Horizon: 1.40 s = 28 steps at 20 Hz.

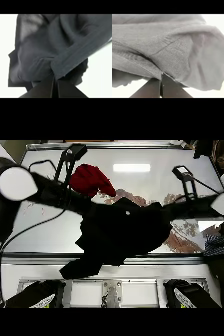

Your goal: Fold the clothes and pants, and hang the long-sleeved shirts on hangers.

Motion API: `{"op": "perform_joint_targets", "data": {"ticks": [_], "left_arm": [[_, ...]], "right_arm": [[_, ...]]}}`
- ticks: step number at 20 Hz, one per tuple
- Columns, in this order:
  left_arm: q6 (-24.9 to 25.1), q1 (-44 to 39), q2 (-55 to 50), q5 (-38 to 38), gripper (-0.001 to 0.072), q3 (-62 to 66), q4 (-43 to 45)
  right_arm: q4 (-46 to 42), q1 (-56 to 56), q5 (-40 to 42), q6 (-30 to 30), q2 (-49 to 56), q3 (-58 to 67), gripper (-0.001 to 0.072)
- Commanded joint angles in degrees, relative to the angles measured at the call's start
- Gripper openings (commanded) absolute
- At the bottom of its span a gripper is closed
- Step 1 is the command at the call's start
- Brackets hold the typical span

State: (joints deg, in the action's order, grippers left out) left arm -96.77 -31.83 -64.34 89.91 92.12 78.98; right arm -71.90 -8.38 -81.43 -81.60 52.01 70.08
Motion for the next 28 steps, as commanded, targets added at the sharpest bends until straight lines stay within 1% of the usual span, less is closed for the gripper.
{"op": "perform_joint_targets", "data": {"ticks": [1, 3, 5, 7, 9, 11, 12, 14, 16, 17, 18, 20, 21, 22, 24, 25, 26, 28], "left_arm": [[-5.79, -5.33, 8.28, 4.72, 0.0018, -9.51, 0.39], [-7.52, -6.75, 10.97, 4.74, 0.0018, -16.26, 0.35], [-7.58, -5.62, 11.30, 3.06, 0.0018, -20.04, 0.31], [-4.76, -2.29, 8.50, -0.52, 0.0018, -19.76, 0.09], [0.35, 2.36, 3.67, -4.70, 0.0018, -17.07, -4.79], [5.49, 6.75, -1.62, -8.59, 0.0018, -14.21, -11.78], [6.95, 8.63, -4.39, -9.81, 0.0018, -12.61, -13.92], [8.92, 10.95, -9.27, -10.86, 0.0018, -10.03, -16.31], [9.16, 11.34, -13.81, -10.88, 0.0018, -7.65, -16.79], [10.36, 11.34, -15.85, -10.95, 0.0018, -6.69, -17.38], [10.49, 11.30, -18.01, -10.97, 0.0018, -5.57, -17.73], [10.58, 10.99, -21.55, -11.10, 0.0018, -3.45, -17.49], [10.64, 10.99, -23.10, -11.23, 0.0018, -2.38, -17.49], [10.64, 10.99, -24.65, -11.50, 0.0018, -1.27, -17.49], [10.64, 10.99, -26.64, -11.65, 0.0018, 0.04, -17.51], [10.64, 10.99, -27.10, -11.76, 0.0018, 0.11, -17.49], [10.67, 10.99, -27.41, -11.74, 0.0018, 0.11, -17.49], [10.71, 10.99, -27.65, -11.78, 0.0018, 0.11, -16.98]], "right_arm": [[3.74, 0.76, -16.92, -4.79, -6.64, -0.66, 0.0016], [6.47, 0.79, -21.33, -5.03, -6.73, -2.32, 0.0014], [6.36, 0.81, -20.65, -3.76, -5.79, -3.34, 0.0014], [5.77, 1.31, -15.67, -1.03, -2.36, -3.32, 0.0014], [5.92, 3.72, -10.64, 1.25, 2.91, -2.93, 0.0014], [6.16, 8.07, -2.60, 2.93, 8.72, -2.64, 0.0014], [6.14, 10.58, 3.04, 3.50, 11.39, -2.64, 0.0017], [6.14, 14.75, 14.21, 4.59, 15.45, -2.64, 0.0017], [6.21, 17.29, 23.56, 4.44, 18.01, -2.64, 0.0017], [6.16, 17.62, 27.08, 4.46, 18.86, -2.64, 0.0019], [6.16, 17.70, 29.92, 4.48, 19.54, -2.64, 0.0066], [6.16, 17.70, 32.79, 4.48, 20.06, -2.64, 0.0516], [6.19, 17.68, 32.96, 4.52, 19.82, -2.64, 0.0536], [6.21, 17.49, 32.46, 5.33, 19.43, -2.64, 0.0535], [6.16, 15.41, 29.20, 10.88, 18.05, -2.67, 0.0535], [6.14, 13.53, 26.23, 14.01, 17.33, -2.67, 0.0535], [5.95, 11.41, 23.82, 15.23, 17.00, -2.67, 0.0535], [3.69, 6.05, 20.85, 15.12, 17.07, -2.75, 0.0534]]}}
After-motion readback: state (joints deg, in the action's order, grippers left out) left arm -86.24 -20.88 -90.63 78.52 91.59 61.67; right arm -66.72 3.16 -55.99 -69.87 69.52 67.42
